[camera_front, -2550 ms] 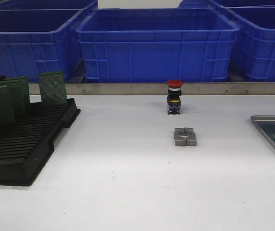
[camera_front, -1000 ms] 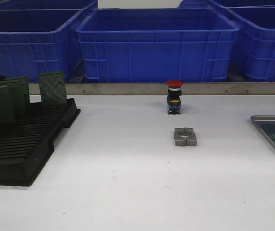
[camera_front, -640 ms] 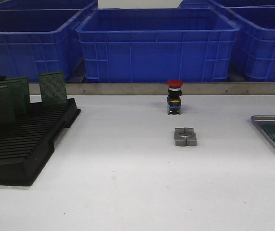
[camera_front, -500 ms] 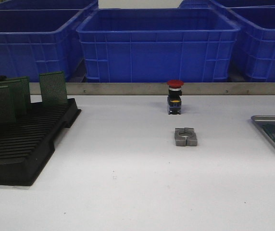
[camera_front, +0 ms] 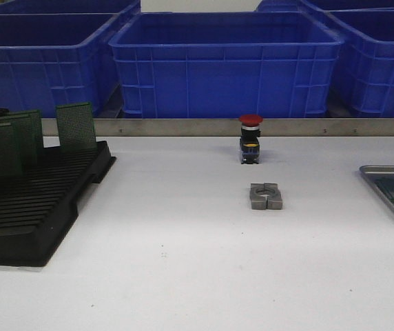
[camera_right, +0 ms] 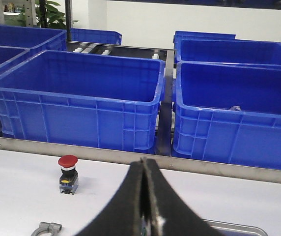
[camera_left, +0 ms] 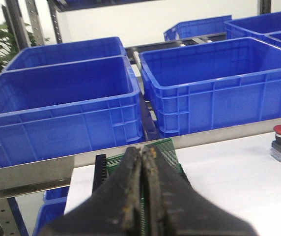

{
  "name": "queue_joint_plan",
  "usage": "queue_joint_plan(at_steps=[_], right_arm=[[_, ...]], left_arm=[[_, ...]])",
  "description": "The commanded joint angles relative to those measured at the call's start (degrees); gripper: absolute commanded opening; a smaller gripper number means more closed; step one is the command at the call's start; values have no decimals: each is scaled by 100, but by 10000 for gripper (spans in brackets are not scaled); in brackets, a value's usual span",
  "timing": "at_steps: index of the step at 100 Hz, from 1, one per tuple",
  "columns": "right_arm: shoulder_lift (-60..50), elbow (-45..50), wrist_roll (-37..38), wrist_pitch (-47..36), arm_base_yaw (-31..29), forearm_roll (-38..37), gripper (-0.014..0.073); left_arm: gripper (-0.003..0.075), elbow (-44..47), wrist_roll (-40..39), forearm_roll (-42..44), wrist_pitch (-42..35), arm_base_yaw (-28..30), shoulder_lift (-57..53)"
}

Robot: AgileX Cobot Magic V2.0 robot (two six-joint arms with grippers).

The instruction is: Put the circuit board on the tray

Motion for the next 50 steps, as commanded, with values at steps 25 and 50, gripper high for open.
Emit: queue_joint_plan(at_steps=[25,50], right_arm=[[41,-145,-40,-181,3,124,-69],[41,-145,-40,-181,3,124,-69]], left_arm=[[-18,897,-95,-78,-417,213,-1419],[-18,1428,-137,-107,-705,213,-1528]])
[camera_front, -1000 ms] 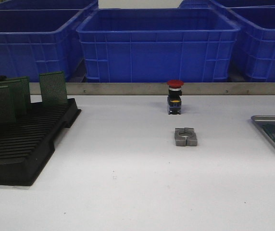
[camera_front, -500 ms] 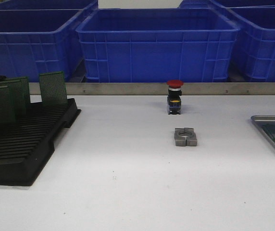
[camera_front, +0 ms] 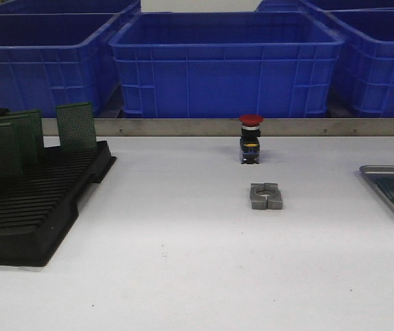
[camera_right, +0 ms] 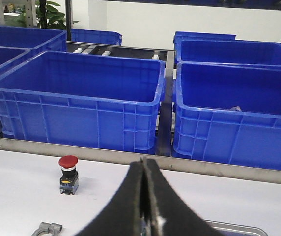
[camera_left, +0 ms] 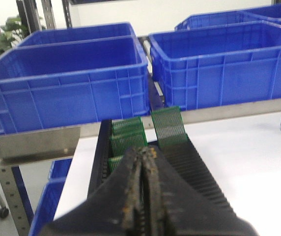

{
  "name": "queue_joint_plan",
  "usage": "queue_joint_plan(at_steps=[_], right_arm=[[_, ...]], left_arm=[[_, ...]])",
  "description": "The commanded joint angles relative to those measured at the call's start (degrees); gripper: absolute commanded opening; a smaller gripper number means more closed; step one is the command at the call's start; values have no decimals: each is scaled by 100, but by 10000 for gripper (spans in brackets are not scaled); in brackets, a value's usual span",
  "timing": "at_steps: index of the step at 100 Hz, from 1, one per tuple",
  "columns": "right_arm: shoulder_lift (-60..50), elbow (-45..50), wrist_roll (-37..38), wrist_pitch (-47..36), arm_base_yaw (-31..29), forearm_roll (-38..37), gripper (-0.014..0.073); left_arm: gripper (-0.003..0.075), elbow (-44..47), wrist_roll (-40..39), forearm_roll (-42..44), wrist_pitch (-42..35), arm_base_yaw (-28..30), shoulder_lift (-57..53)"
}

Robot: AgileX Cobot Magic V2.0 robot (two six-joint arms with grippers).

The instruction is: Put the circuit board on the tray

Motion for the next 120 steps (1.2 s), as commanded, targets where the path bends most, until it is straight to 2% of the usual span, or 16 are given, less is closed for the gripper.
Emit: queue_joint_plan(at_steps=[1,9,120], right_arm=[[43,-145,-40,-181,3,124,-69],[43,-145,-40,-181,3,124,-69],[43,-145,-40,-181,3,124,-69]], left_arm=[[-18,-28,-70,-62,-697,12,-197],[-18,75,-70,-62,-905,12,-197],[-18,75,-79,-136,-873,12,-197]])
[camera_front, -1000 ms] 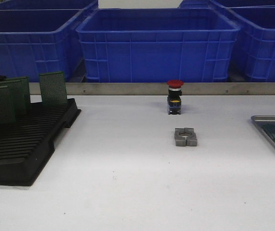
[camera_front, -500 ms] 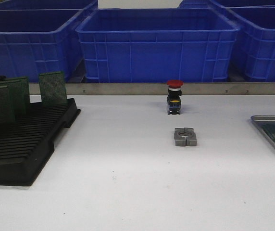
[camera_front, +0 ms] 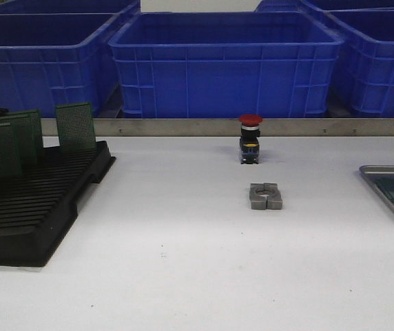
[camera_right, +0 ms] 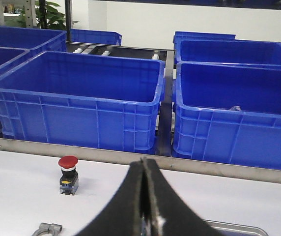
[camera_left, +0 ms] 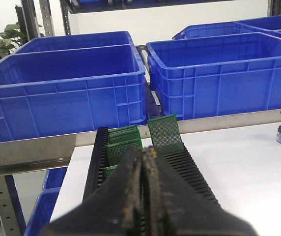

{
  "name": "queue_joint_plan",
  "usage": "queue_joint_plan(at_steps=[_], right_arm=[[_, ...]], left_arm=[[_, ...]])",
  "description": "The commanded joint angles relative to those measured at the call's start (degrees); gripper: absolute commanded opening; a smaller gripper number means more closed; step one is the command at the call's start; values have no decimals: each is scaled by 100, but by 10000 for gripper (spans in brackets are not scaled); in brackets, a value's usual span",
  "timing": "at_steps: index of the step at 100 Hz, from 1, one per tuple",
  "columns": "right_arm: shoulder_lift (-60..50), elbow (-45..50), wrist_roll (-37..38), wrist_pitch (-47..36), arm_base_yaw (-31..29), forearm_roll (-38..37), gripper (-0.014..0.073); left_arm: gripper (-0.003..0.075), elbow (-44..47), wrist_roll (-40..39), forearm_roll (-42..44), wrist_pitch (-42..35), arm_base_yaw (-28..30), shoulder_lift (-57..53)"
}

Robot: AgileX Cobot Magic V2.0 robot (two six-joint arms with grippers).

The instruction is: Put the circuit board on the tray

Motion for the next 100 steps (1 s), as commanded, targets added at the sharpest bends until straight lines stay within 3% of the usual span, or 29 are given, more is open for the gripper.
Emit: queue_joint_plan(at_steps=[1,42,52,64,92,100], right_arm=[[43,-145,-40,-181,3,102,-69],[43,-145,-21,-205,3,63,-69],[43,-145,376,-199,3,-241,-69],[43,-145,1552,-181,3,-1312,-69],[-255,-145,5354,-312,6,-5165,-69],[-445,-140,6066,-306,38,-6029,-69]], left_arm=[[-18,-6,-63,-56,-475,1,-197],[-18,-6,-63,-56,-475,1,-197],[-18,-6,-63,-56,-475,1,-197],[-18,-6,-63,-56,-475,1,-197],[-18,-6,-63,-56,-475,1,-197],[-18,-6,-63,-56,-475,1,-197]])
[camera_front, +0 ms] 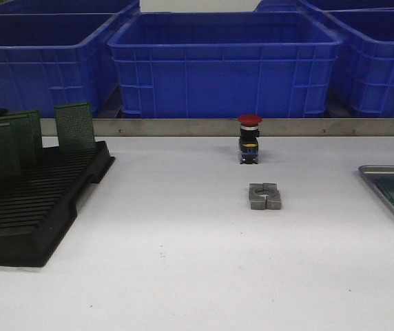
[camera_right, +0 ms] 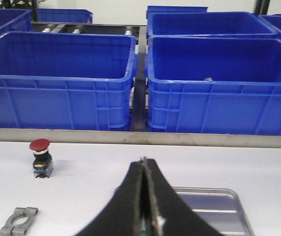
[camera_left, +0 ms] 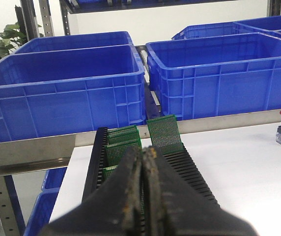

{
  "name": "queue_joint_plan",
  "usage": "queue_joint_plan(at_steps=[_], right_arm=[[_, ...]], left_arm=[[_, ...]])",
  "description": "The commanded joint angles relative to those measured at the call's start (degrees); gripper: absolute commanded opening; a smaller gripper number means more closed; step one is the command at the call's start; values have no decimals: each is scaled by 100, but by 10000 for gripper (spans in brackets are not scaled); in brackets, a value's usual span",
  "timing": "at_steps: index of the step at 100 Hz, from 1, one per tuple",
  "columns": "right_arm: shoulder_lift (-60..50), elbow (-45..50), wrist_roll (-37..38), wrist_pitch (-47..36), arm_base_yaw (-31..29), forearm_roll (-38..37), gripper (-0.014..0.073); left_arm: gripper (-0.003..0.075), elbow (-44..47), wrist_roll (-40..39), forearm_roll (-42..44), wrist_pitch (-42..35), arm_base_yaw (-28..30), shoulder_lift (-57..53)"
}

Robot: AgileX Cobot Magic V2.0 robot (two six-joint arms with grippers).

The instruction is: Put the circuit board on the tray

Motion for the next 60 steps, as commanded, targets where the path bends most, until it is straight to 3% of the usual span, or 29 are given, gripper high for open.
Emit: queue_joint_plan(at_steps=[1,10,38,60], right_arm=[[-168,-140,1045,-366,26,-1169,-69],[-411,-116,1328,-366,26,-1528,-69],[-1606,400,1340,11,29,-1582,-69],[-1576,851,1538,-155,166,-1641,-69]], left_arm=[[-18,-6,-54,-56,-475,1,-197],[-18,-6,-54,-56,-475,1,-197],[-18,-6,-54,-56,-475,1,-197],[-18,-6,-54,-56,-475,1,-197]])
